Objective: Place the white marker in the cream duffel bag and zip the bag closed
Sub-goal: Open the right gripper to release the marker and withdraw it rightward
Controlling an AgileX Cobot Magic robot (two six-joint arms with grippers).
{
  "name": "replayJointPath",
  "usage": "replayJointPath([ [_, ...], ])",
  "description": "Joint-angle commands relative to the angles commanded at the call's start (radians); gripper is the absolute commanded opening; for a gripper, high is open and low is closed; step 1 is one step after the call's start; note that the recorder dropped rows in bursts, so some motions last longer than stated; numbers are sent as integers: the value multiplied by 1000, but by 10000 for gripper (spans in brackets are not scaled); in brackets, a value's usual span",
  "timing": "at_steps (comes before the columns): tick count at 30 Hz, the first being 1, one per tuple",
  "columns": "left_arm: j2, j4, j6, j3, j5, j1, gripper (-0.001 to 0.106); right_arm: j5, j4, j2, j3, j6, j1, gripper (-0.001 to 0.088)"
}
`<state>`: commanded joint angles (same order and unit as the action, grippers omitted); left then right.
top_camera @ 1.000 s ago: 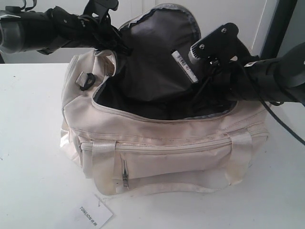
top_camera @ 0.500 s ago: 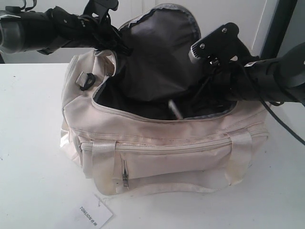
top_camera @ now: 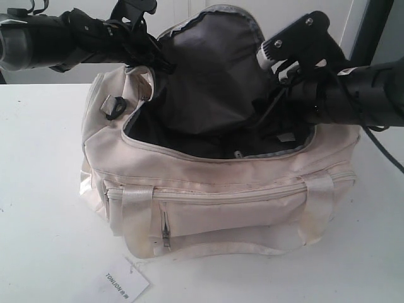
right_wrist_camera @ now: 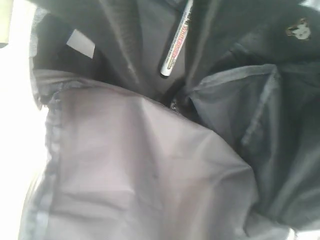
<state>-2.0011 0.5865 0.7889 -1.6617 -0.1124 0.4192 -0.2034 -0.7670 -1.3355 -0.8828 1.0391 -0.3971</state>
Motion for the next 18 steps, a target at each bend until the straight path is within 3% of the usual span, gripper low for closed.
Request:
replayJointPath([
  [7, 0, 0, 0, 0, 0, 0, 0, -67, 24, 102, 0, 0, 0, 11],
  [13, 0, 0, 0, 0, 0, 0, 0, -111, 179, 160, -6, -88, 0, 0],
  [18, 0, 0, 0, 0, 0, 0, 0, -308, 415, 164, -92, -296, 35, 0],
])
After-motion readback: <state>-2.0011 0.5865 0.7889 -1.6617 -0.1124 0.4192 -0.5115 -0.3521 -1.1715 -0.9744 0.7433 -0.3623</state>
